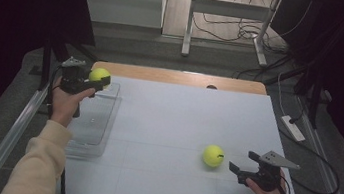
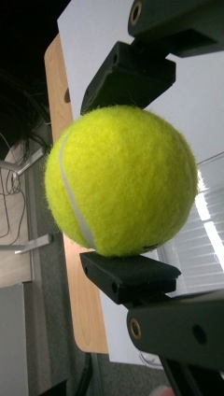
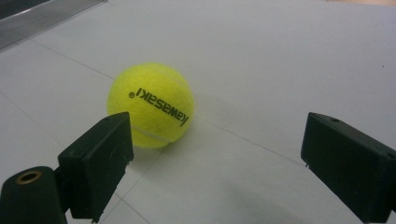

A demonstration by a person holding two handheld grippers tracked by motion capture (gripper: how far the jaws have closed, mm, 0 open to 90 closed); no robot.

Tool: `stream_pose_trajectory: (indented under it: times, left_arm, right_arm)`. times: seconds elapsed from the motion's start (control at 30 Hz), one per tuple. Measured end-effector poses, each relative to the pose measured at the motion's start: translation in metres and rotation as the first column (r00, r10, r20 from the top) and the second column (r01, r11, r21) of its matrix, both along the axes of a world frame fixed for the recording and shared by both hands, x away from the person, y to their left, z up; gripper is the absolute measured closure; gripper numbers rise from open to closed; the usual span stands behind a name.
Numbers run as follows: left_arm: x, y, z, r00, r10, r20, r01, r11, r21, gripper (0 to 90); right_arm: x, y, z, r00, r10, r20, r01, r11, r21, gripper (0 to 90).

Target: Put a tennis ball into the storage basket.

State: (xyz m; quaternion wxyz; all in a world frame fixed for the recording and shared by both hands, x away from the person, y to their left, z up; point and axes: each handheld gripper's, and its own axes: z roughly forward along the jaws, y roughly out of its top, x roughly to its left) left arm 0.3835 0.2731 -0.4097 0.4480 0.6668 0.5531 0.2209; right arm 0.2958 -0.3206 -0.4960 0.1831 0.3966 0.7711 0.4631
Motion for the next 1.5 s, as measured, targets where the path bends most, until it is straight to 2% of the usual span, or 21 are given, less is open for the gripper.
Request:
stream_pose_trajectory:
  times: [0.43,0.63,0.9,1.33,1.5]
  left_arm:
    - [0.006,0.017,-0.011,0.9962,0.076,-0.043,-0.075,0.997,0.015,27.4]
    - [0.008,0.019,-0.012,0.995,0.088,-0.047,-0.088,0.9961,0.009,27.4]
    - [0.013,0.022,-0.014,0.9929,0.102,-0.06,-0.101,0.9946,0.023,27.4]
    - [0.024,0.026,-0.026,0.9859,0.128,-0.107,-0.123,0.9911,0.05,27.3]
    - [0.029,0.028,-0.031,0.9808,0.14,-0.136,-0.132,0.989,0.067,27.3]
  right_arm:
    - [0.0,0.001,0.0,1.0,0.003,0.0,-0.003,1.0,-0.002,9.1]
    - [0.0,0.001,-0.001,1.0,0.002,0.001,-0.002,1.0,-0.003,9.1]
    - [0.001,0.001,-0.001,1.0,0.001,-0.002,-0.001,1.0,-0.002,9.1]
    - [0.001,0.0,-0.001,1.0,-0.002,-0.004,0.002,1.0,-0.001,9.1]
    - [0.001,0.0,-0.001,1.0,-0.002,-0.004,0.002,1.0,-0.001,9.1]
